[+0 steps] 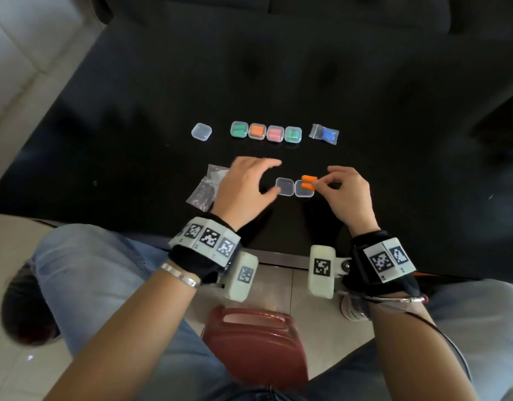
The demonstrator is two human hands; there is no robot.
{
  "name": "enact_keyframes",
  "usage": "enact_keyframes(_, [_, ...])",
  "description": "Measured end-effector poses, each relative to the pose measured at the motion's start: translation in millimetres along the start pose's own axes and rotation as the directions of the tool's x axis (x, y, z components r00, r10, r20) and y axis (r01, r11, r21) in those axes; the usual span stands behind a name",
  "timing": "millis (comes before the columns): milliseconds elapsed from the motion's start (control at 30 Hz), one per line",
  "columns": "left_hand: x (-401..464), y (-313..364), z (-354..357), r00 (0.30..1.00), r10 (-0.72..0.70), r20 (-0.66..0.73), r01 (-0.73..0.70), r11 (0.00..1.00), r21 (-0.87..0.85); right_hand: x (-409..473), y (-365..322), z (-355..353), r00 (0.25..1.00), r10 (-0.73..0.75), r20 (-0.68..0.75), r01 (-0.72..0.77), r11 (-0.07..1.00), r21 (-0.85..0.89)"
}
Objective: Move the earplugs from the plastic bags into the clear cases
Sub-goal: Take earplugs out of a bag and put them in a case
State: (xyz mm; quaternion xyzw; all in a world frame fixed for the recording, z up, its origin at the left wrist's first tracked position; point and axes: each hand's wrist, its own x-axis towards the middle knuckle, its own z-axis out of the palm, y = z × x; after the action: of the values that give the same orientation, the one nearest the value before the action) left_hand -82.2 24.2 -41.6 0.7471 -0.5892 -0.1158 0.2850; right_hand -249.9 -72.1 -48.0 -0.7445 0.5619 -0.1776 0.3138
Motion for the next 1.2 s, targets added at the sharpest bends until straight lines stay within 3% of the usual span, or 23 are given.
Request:
enact_keyframes(233, [18, 8, 29, 0.971, -0.012, 0.239, 0.005, 1.0, 0.03, 8, -6, 5, 0.992, 0.024, 0.12, -0.005, 0.988, -0.152])
enact_keyframes(467, [19, -1, 32, 0.982, -0.043, 0.185, 0.064, 0.991, -0.114, 1, -4, 5, 0.997, -0.067, -0.028, 0.065, 0.994, -0.082])
enact_keyframes(600, [19, -2, 33, 0.983, -0.043, 0.176, 0.068, 0.988, -0.137, -5, -3, 11, 0.972, -0.227, 0.054, 0.232, 0.966, -0.117])
enact_keyframes(833, [19, 0, 30, 0.983, -0.04, 0.181, 0.068, 0.986, -0.15, -3, -2, 14, 0.978, -0.186, 0.097, 0.204, 0.951, -0.231])
enact_keyframes(1000, [21, -1, 28, 0.981, -0.047, 0.188, 0.073, 0.988, -0.134, -4, 0, 8, 0.976, -0.193, 0.1, 0.2, 0.978, -0.065])
enact_keyframes(1200, [23, 16, 28, 0.985, -0.021, 0.171, 0.047, 0.987, -0.152, -13, 6, 7, 0.995, -0.051, 0.09, 0.031, 0.977, 0.212])
